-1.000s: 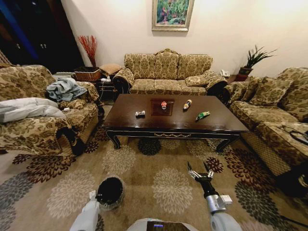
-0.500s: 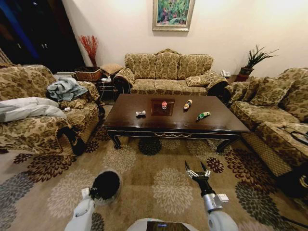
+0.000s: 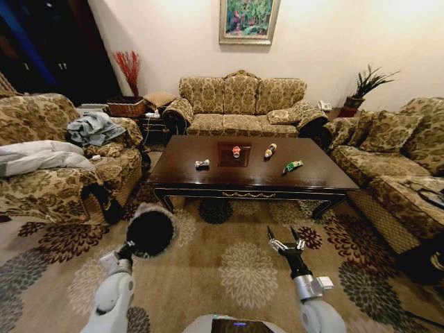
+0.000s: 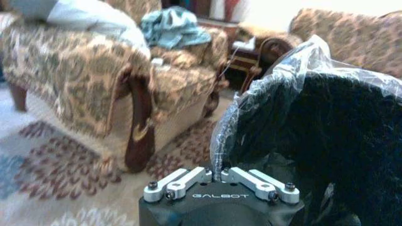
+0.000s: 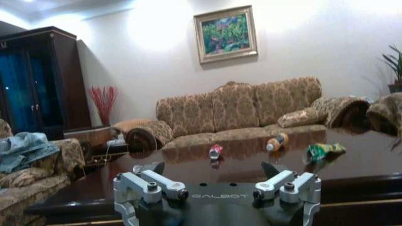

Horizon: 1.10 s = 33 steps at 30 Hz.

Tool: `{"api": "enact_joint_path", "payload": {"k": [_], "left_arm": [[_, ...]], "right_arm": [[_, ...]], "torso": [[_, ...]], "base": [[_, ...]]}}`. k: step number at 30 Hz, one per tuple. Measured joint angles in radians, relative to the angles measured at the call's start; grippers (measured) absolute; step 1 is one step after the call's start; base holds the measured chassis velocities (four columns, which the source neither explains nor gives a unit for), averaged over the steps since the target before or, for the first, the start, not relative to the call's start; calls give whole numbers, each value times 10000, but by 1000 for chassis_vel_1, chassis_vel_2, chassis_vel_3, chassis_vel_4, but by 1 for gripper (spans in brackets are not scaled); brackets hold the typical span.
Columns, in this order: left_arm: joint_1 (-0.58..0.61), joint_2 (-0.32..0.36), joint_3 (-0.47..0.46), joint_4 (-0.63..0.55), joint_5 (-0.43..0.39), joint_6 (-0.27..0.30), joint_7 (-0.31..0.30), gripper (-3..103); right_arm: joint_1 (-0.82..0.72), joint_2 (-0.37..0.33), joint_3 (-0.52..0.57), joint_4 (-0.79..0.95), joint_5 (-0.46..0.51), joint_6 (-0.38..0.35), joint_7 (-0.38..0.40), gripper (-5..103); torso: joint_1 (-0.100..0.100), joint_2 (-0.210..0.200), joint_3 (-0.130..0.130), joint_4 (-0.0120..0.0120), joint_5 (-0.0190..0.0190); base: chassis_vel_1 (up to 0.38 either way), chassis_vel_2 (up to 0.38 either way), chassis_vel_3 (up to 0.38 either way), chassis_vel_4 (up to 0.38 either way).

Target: Move to the front of the table and place the trash on the table into the trash bin.

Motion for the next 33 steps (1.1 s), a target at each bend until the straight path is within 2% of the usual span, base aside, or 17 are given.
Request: {"api": "enact_joint_path", "payload": {"k": [4,5,6,10,12,14,15,17,19,20,24,28,33], "left_arm": [[477,438,37,-427,148,97,280,2],[826,955,61,-639,89,302,463,2],[826,955,61,-639,89,302,463,2],[1209,2052,91,-559,290,526,1098,2],[1201,2201,92,-516,322,578,1214,2],[1092,2546,160,-468,418,781,1702,2],[1092,2546,160,-468,418,781,1702,2],[972,2733,251,-476,665,891,2033,2],[751,2910,355,-563,1099,1018,2421,2],[751,2910,355,-563,1099,1018,2421,2],[479,3180,455,-487,1320,941,2448,2],[447,3401,447,-354,1229,937,2467,2],[515,4049,371,-228,544,1335,2504,2]], "right_arm": [[71,-82,-17,44,-36,200,-67,100],[179,-163,-16,80,-153,425,-159,100],[179,-163,-16,80,-153,425,-159,100],[453,-259,0,167,-343,933,-374,100],[467,-266,1,200,-343,976,-385,100],[412,-273,7,385,-349,1007,-386,100],[412,-273,7,385,-349,1007,-386,100],[296,-273,46,614,-352,907,-267,100],[83,-285,140,1168,-136,417,56,100],[83,-285,140,1168,-136,417,56,100],[16,-412,205,1994,640,-493,440,100],[155,-461,163,2149,876,-847,517,100],[331,-451,51,2125,857,-1049,505,100]], "torso": [[0,0,1,0,-5],[0,0,1,1,1],[0,0,1,1,1],[0,-1,2,3,-3],[1,-1,2,3,-2],[1,-1,2,1,-2],[1,-1,2,1,-2],[1,-1,2,-2,-2],[1,0,2,-2,-2],[1,0,2,-2,-2],[1,0,1,-2,0],[1,0,1,3,-2],[-1,0,1,1,0]], "base": [[0,0,0,0],[0,0,0,0],[0,0,0,0],[0,0,0,0],[0,0,0,0],[0,0,0,0],[0,0,0,0],[0,0,0,0],[0,0,0,0],[0,0,0,0],[0,0,0,0],[0,0,0,0],[-41,73,65,-49]]}}
